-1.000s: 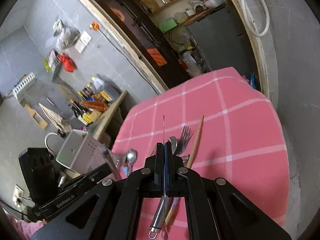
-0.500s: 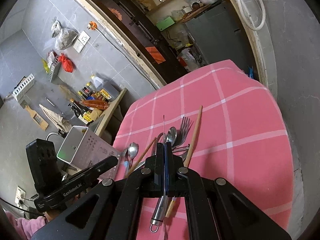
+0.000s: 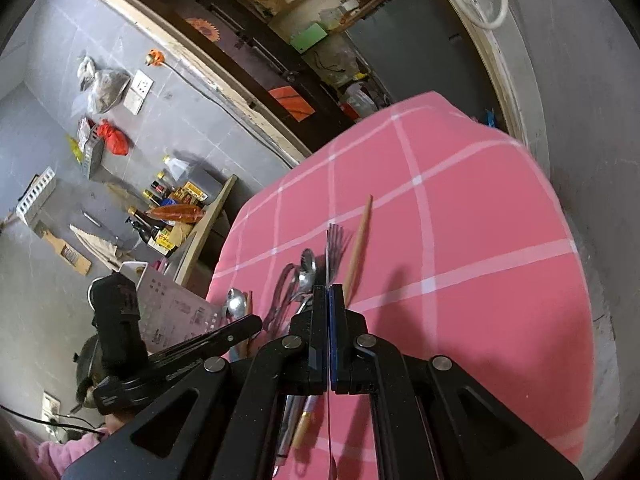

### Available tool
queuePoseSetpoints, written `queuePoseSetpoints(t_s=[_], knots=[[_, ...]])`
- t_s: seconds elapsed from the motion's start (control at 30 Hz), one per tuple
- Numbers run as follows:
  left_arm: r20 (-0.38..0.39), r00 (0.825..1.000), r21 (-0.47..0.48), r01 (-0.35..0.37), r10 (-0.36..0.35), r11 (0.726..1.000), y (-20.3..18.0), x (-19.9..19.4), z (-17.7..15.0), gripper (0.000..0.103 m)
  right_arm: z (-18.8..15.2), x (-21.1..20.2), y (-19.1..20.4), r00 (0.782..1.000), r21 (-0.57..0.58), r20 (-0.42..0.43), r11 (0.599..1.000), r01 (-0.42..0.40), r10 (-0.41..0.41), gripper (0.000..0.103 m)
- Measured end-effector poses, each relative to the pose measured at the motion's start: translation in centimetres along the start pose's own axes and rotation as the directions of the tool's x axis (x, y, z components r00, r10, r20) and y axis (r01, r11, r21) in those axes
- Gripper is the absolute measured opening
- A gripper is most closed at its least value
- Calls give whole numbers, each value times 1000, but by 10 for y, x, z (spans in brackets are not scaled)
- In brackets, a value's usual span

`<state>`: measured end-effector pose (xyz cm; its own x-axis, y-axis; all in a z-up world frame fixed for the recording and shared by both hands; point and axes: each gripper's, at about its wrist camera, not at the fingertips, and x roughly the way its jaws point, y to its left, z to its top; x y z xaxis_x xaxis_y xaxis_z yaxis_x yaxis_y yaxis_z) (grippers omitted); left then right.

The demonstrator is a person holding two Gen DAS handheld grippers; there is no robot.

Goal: Organize utensils
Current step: 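Close the left gripper on the wire peeler's loop and lift, then carry the wire peeler into the white basket and open the left gripper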

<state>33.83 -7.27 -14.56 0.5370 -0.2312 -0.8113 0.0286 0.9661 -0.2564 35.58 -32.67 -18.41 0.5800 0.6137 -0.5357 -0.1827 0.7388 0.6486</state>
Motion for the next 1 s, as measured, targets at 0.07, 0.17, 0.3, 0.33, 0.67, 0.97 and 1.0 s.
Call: queuePoseSetpoints(t_s=[0.07,0.17,0.3,0.33,0.67,0.97,1.0], knots=[[-2,1000,7,-8,8,1000,0,4,2,5,-1,4,-4,1000,-1,-10,1000,-4,4,1],[-8,1000,16,-9,9,1000,0,7,6,28,0,11,-7,1000,3,-28,1000,-13,13,1],[-1,1000,30,-9,9,1000,-2,9,10,42,0,21,-11,999,6,-50,1000,-19,19,2],[-15,1000,38,-3,4,999,-3,12,11,42,1,23,-13,998,8,-55,1000,-20,21,2],[-93,995,94,-17,26,995,-13,30,26,17,4,30,-14,996,13,-76,999,-36,36,2],[153,987,70,38,-49,997,-17,-48,16,17,13,-12,29,996,-81,50,994,-67,71,2],[208,976,68,47,-61,997,-17,-67,14,17,15,-18,39,994,-101,75,993,-67,74,2]])
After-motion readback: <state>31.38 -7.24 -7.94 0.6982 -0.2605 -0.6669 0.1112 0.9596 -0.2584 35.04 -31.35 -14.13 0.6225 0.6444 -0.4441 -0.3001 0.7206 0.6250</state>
